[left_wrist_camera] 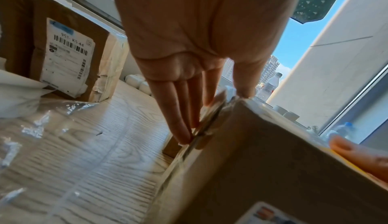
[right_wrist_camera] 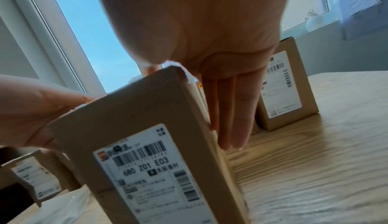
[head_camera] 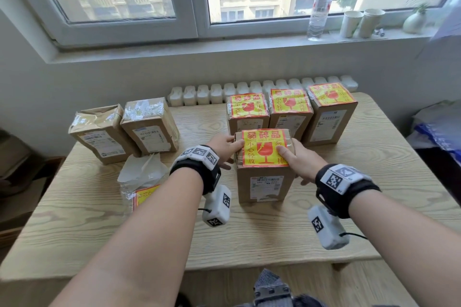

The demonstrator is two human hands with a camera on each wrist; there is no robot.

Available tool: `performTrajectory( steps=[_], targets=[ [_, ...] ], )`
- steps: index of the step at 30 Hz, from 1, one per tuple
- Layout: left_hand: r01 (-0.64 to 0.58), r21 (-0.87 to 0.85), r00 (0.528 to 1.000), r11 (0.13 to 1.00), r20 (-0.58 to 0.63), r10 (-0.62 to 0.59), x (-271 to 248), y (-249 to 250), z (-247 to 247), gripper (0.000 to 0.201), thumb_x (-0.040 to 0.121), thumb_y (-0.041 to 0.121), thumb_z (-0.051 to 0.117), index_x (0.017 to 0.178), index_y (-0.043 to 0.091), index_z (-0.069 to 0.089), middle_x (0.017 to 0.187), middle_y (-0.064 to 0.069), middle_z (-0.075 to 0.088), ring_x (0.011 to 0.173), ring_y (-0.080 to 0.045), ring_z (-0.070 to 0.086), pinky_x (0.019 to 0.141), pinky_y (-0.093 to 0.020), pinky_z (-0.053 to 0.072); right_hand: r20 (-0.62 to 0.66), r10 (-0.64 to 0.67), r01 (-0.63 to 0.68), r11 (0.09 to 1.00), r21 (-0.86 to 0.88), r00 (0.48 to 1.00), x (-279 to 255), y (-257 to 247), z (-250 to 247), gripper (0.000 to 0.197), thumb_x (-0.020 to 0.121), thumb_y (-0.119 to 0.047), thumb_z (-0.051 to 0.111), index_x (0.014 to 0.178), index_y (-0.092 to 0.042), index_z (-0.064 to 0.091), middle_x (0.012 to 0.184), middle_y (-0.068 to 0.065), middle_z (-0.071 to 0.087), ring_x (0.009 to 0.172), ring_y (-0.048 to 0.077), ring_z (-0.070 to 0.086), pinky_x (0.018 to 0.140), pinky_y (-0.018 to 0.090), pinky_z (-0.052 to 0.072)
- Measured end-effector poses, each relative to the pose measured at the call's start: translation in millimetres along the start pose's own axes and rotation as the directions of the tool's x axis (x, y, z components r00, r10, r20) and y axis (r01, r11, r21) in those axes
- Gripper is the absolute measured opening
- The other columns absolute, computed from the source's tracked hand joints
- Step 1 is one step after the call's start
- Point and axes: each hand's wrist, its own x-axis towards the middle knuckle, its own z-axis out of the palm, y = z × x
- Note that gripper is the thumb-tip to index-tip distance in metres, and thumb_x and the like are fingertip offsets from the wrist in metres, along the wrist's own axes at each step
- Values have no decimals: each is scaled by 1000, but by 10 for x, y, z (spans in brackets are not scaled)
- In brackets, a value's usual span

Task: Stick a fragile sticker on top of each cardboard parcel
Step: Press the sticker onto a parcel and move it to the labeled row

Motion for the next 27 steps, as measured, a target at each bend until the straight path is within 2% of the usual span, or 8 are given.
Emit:
performTrajectory(
  steps=[2,5,9,11,15,19,24,27],
  targets=[
    [21,-42,999,999,-31,-22,-9,5,13,34,98,36,49,117,10,60,116,-13,67,102,-29,67,86,-46,57,11,-19,19,998,66,1000,-45,-112,6,60,94,-62,30,135,-19,39,111,6,60,83,25,66,64,38,61],
    [25,-27,991,999,-129,-28,-61,7,-104,33,96,40,52,108,12,63,108,-10,70,98,-27,68,85,-46,57,20,-49,46,992,117,999,-82,-319,-22,53,95,-61,30,117,-16,49,97,5,63,80,26,68,68,40,61],
    [49,-32,964,998,-259,-56,-236,-20,-415,31,96,40,52,91,12,64,82,-1,65,68,-11,60,47,-18,51,72,-125,114,983,142,990,-86,-636,-15,49,96,-55,36,110,-12,55,96,9,68,81,26,70,72,41,61],
    [65,-49,943,997,-325,-77,-312,-82,-595,32,96,41,53,80,14,60,74,2,59,62,-9,54,39,-15,44,98,-161,144,977,159,982,-68,-821,28,49,96,-55,37,109,-12,54,100,11,68,83,26,70,72,40,61],
    [61,-119,897,991,-429,-107,-352,-239,-967,36,84,53,61,84,17,65,96,-11,72,89,-26,69,81,-40,58,80,-230,218,967,133,970,24,-1220,125,54,95,-57,38,118,-10,51,103,9,67,83,24,69,71,37,61],
    [34,-152,878,988,-468,-102,-320,-258,-1295,36,85,52,60,78,17,62,98,-9,71,97,-28,67,91,-42,54,60,-267,256,955,152,962,204,-1580,172,53,96,-55,39,123,-10,47,102,6,64,84,21,66,65,33,58],
    [-5,-179,894,984,-441,-76,-109,-223,-1626,19,89,40,63,84,22,62,94,-1,66,92,-22,62,85,-34,53,-20,-257,258,957,132,966,472,-1909,150,51,97,-48,44,126,-6,46,102,4,59,85,21,65,54,29,54],
    [-24,-204,912,979,-405,-61,67,-191,-1742,40,90,33,64,124,12,61,110,1,65,86,-14,58,54,-21,47,-71,-245,251,962,102,967,643,-2019,149,47,97,-46,45,124,-8,49,108,7,63,90,22,65,68,35,58]
  ],
)
